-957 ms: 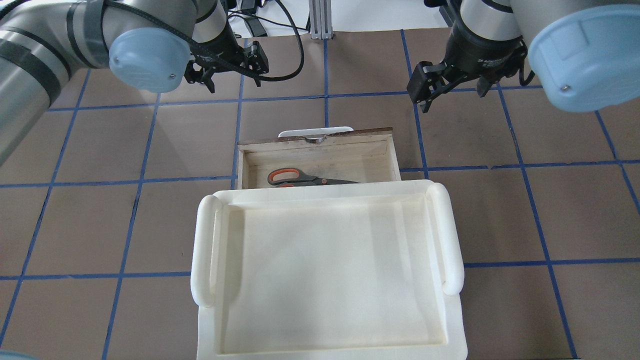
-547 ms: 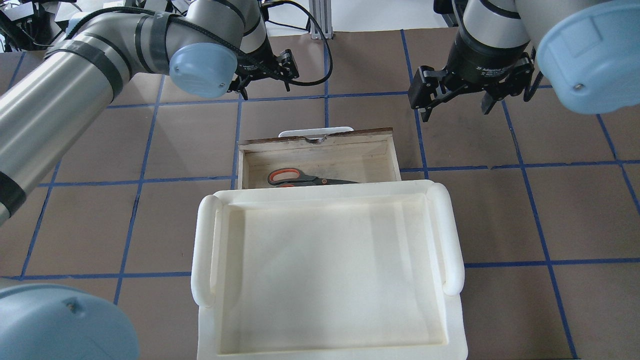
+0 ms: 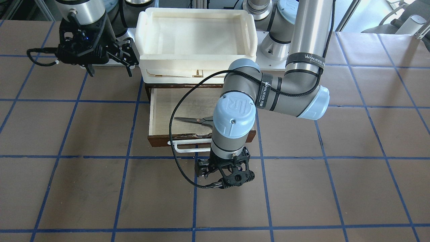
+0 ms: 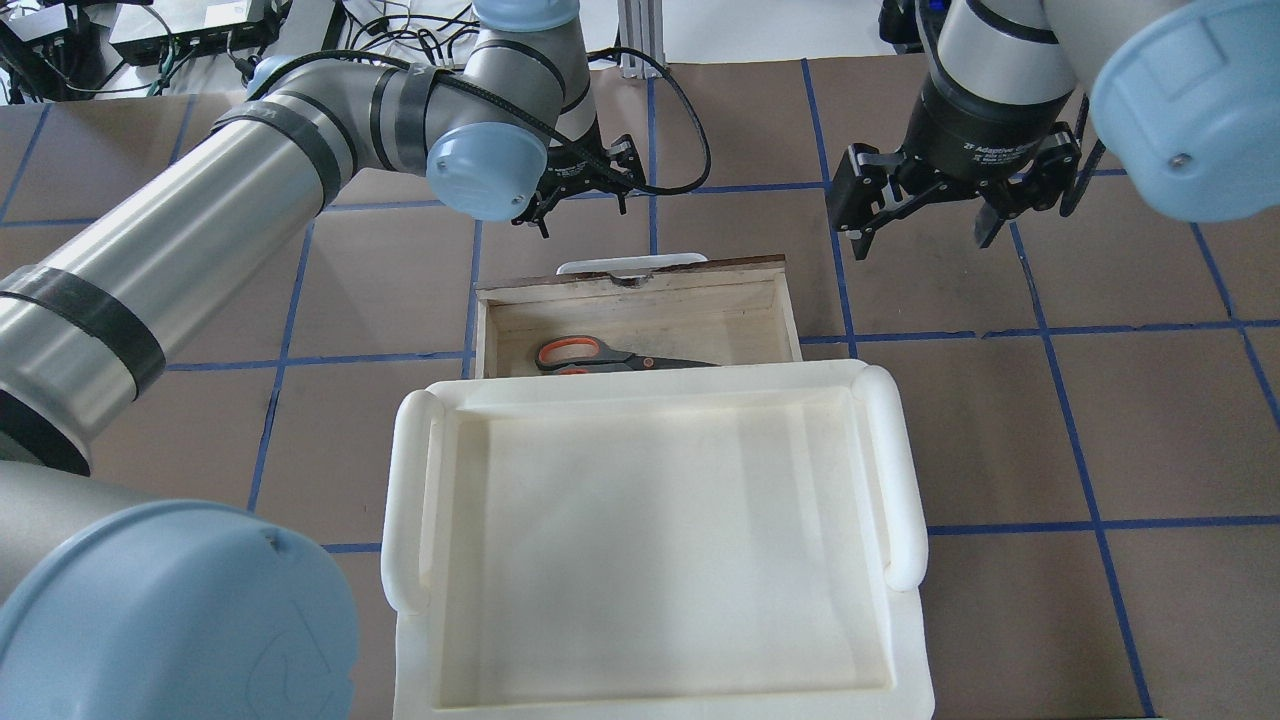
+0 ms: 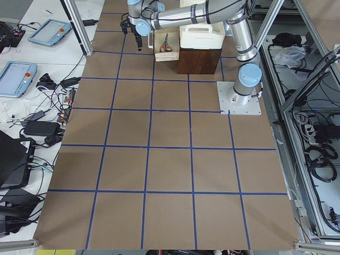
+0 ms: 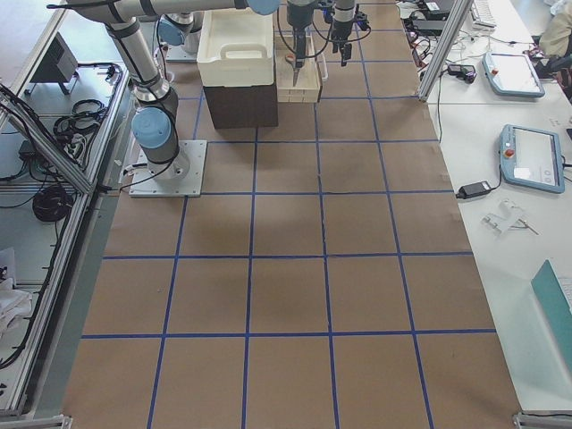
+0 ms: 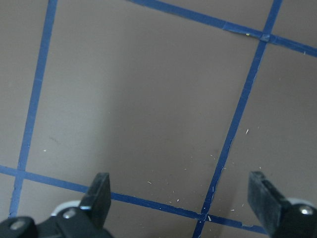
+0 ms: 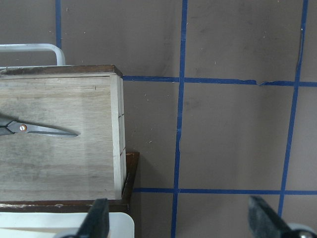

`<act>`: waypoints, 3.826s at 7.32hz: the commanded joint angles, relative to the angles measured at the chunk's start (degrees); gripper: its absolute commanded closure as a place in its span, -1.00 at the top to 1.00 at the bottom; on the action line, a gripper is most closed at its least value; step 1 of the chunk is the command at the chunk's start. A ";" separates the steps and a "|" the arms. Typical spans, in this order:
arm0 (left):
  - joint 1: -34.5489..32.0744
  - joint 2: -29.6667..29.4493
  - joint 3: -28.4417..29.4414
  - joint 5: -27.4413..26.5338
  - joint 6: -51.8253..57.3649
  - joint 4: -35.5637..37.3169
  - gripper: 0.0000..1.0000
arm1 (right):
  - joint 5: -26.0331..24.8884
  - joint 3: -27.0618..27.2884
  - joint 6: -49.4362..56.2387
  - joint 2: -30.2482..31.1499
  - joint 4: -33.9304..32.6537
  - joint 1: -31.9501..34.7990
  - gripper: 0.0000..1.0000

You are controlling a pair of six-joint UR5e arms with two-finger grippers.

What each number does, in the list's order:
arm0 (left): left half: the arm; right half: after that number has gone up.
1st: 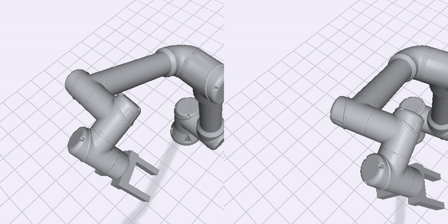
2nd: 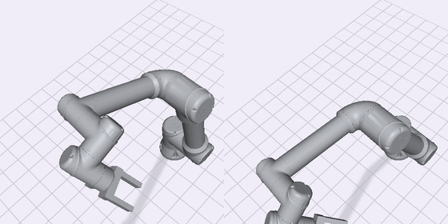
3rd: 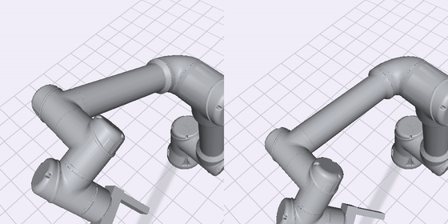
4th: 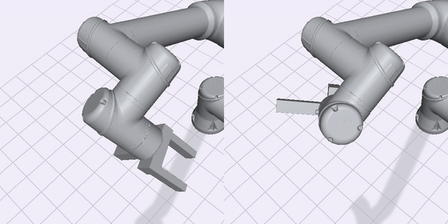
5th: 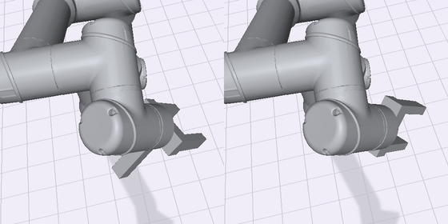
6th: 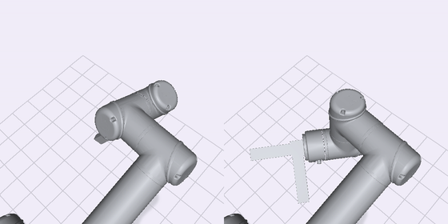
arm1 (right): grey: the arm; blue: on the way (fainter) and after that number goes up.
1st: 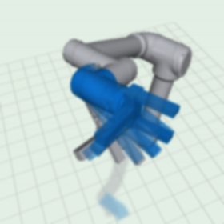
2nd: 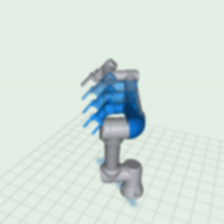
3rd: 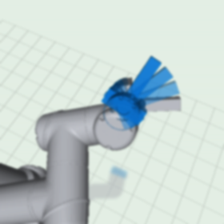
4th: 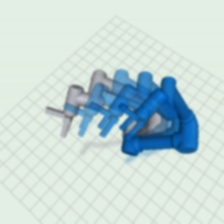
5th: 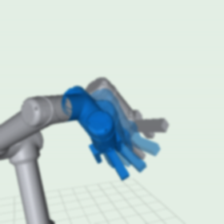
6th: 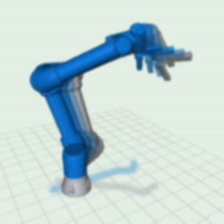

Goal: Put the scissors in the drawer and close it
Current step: 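Move the left gripper over the drawer's white handle, then push the drawer front away from the robot with the left gripper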

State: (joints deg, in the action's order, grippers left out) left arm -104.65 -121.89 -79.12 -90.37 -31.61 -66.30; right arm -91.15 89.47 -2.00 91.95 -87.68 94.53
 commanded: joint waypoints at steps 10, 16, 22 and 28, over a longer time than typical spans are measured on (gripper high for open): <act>0.41 0.77 0.19 1.24 0.32 -13.06 1.00 | -0.08 -0.09 -0.20 0.33 -2.94 -0.04 1.00; 0.67 1.83 0.72 3.00 1.12 -18.86 1.00 | 0.80 -0.09 -3.01 0.33 -3.81 -0.04 1.00; 0.50 3.76 0.81 3.18 1.12 -24.75 1.00 | 0.28 -0.09 -3.01 0.33 -3.99 -0.04 1.00; -0.56 4.38 0.19 3.09 1.12 -29.94 1.00 | 0.10 -0.09 -2.92 0.33 -3.99 -0.04 1.00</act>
State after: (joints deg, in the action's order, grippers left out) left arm -104.99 -117.55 -78.75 -87.27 -30.50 -95.15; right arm -91.05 89.38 -4.93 92.29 -91.68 94.48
